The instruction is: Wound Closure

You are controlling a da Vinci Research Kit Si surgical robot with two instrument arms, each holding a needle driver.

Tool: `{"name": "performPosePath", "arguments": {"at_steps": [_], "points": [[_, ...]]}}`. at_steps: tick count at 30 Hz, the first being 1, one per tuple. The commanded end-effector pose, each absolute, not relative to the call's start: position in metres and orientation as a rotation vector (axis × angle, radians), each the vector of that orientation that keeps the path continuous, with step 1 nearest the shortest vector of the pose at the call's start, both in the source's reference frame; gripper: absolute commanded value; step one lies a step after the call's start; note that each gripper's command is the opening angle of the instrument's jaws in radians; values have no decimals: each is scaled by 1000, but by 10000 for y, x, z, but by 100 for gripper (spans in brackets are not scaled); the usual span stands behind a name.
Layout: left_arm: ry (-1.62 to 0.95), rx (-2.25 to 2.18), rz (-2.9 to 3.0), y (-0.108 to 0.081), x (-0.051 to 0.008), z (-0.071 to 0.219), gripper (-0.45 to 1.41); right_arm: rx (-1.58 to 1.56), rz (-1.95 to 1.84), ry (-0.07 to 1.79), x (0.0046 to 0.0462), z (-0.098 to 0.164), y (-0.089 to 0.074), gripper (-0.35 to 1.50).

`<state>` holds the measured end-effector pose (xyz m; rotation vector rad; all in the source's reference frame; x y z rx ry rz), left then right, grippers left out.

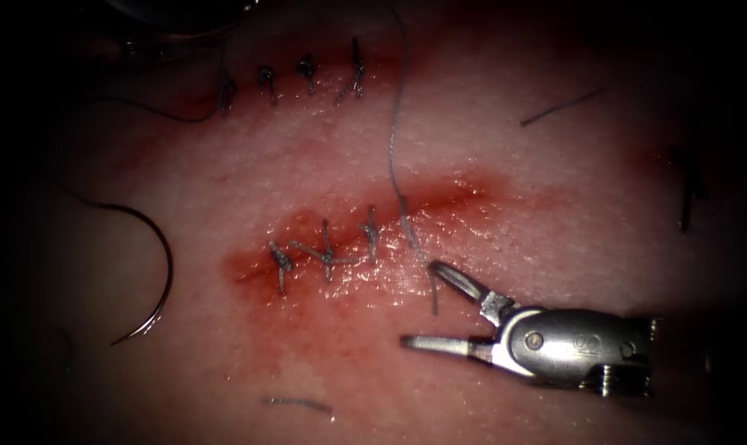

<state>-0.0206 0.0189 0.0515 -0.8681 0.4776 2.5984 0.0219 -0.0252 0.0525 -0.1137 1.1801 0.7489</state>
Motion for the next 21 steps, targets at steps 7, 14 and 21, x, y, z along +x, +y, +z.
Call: {"name": "performPosePath", "arguments": {"at_steps": [7,14,21], "points": [[439,-899,2629,121,-206,493,-45,-20,791,1204,203,507,-236,22],[402,-920,2669,70,-220,483,-45,67,598,1246,207,501,-198,-35],[381,-937,2673,48,-231,487,-45,150,539,1231,229,536,-160,-35]]}}
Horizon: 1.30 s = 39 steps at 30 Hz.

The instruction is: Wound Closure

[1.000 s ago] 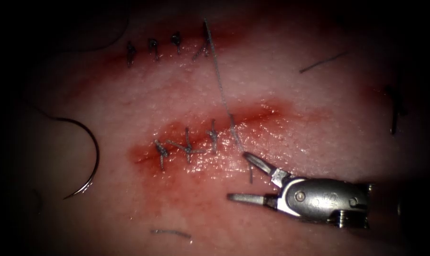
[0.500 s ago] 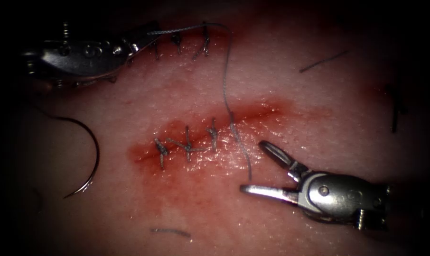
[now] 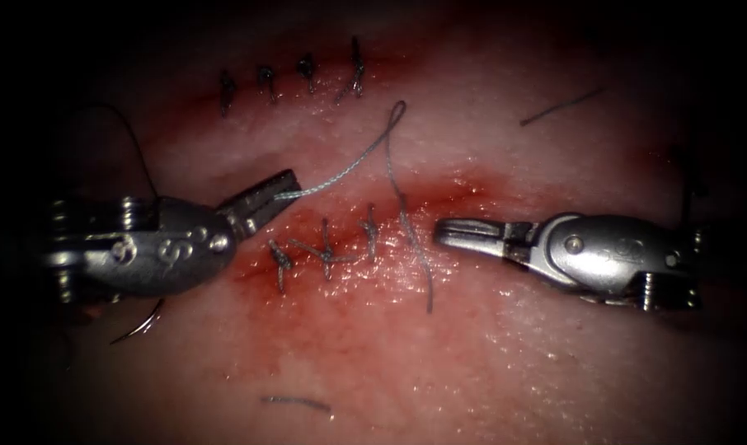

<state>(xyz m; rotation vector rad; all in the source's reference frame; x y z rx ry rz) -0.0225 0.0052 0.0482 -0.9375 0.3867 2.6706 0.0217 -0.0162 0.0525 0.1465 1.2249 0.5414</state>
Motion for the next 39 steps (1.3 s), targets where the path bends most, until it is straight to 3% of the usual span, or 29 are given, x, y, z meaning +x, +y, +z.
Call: {"name": "performPosePath", "arguments": {"at_steps": [1,10,24,34,39], "points": [[378,-938,2677,45,-232,489,-45,158,543,1241,232,540,-156,-35],[301,-977,2743,16,-255,516,-45,219,649,1389,260,571,-126,-35],[251,-938,2782,30,-272,560,-45,461,769,1693,269,565,-120,-35],[215,-954,2809,41,-276,588,-45,678,670,1785,270,560,-123,-35],[201,-976,2807,45,-278,590,-45,805,548,1724,270,562,-130,-35]]}}
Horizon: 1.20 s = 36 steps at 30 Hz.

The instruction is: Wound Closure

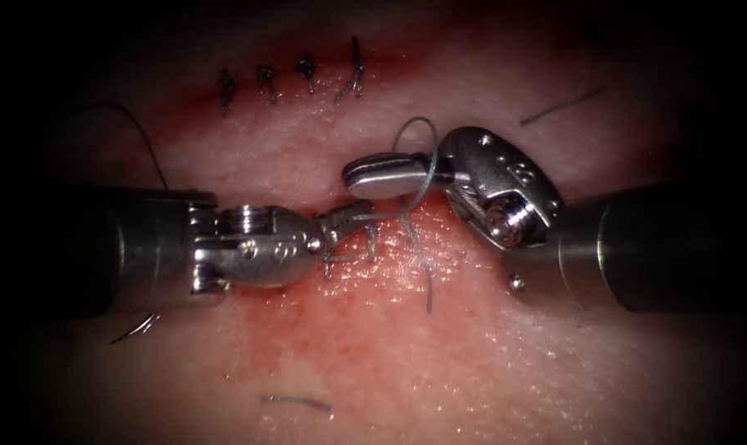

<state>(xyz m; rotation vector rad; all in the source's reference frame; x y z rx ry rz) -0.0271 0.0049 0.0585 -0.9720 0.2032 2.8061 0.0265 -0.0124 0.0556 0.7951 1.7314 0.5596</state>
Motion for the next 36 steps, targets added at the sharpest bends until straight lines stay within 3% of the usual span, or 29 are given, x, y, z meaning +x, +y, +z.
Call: {"name": "performPosePath", "arguments": {"at_steps": [1,15,16,17,19,20,28,36], "points": [[201,-977,2807,46,-278,590,-45,831,519,1709,270,563,-132,-35],[171,-1019,2817,50,-285,592,-45,779,-18,1468,267,557,-129,-32],[171,-1020,2817,50,-285,592,-45,767,-34,1467,267,556,-128,-18],[170,-1022,2817,51,-285,592,-45,735,-71,1457,267,554,-129,9],[170,-1023,2817,51,-285,592,-45,728,-87,1448,267,553,-130,15],[170,-1024,2818,52,-285,593,-45,712,-135,1410,270,551,-134,47],[166,-1019,2810,53,-283,593,-45,742,-234,1365,278,546,-144,84],[162,-1013,2805,54,-279,594,-45,749,-280,1325,279,546,-147,86]]}}
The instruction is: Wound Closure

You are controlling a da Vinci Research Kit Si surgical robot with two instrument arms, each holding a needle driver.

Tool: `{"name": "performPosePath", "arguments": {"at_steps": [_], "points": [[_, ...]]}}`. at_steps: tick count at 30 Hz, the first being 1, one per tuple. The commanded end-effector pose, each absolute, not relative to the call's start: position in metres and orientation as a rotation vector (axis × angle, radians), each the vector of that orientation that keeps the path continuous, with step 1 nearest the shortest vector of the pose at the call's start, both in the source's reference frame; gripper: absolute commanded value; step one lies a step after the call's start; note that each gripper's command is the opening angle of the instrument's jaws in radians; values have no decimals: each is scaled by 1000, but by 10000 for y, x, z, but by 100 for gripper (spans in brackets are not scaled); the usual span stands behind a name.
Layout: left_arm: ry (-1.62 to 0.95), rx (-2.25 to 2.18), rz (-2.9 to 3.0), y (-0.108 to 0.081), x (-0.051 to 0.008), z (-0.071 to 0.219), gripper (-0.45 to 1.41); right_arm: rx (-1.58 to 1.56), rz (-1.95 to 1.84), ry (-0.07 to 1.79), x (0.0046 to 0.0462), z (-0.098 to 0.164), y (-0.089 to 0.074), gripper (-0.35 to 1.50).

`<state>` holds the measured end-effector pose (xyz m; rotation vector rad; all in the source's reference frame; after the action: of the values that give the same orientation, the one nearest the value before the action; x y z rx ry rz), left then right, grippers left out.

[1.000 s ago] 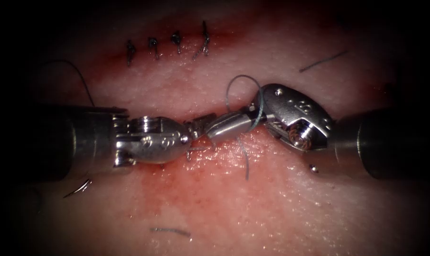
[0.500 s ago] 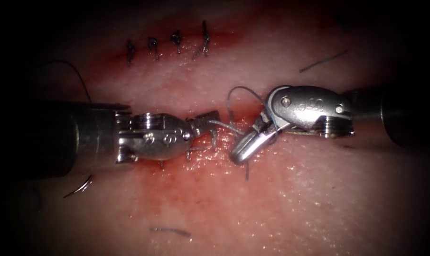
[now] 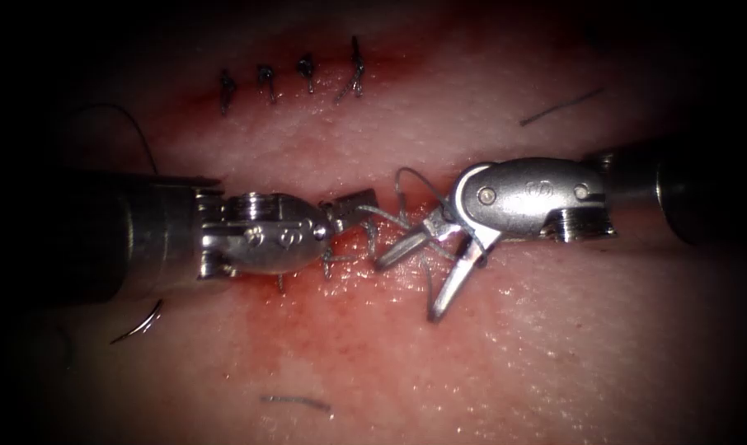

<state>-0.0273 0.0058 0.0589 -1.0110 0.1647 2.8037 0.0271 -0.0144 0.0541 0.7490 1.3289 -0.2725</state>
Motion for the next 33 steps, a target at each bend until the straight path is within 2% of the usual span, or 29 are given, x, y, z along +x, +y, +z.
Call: {"name": "performPosePath", "arguments": {"at_steps": [1,14,16,18,27,28,29,33], "points": [[160,-1009,2801,54,-278,594,-45,750,-289,1312,279,547,-148,86],[158,-1005,2795,50,-276,595,-45,710,-386,1219,284,552,-151,54],[159,-1005,2795,50,-276,595,-45,706,-397,1209,285,553,-151,54],[161,-1005,2796,48,-276,596,-45,712,-415,1183,287,556,-154,42],[156,-1013,2800,42,-273,593,-45,714,-451,1114,286,563,-156,36],[149,-1011,2797,41,-272,592,-45,717,-454,1112,286,564,-156,29],[149,-1011,2797,41,-272,592,-45,732,-469,1100,286,564,-156,-35],[149,-1011,2797,40,-273,592,-45,749,-490,1088,287,563,-157,-35]]}}
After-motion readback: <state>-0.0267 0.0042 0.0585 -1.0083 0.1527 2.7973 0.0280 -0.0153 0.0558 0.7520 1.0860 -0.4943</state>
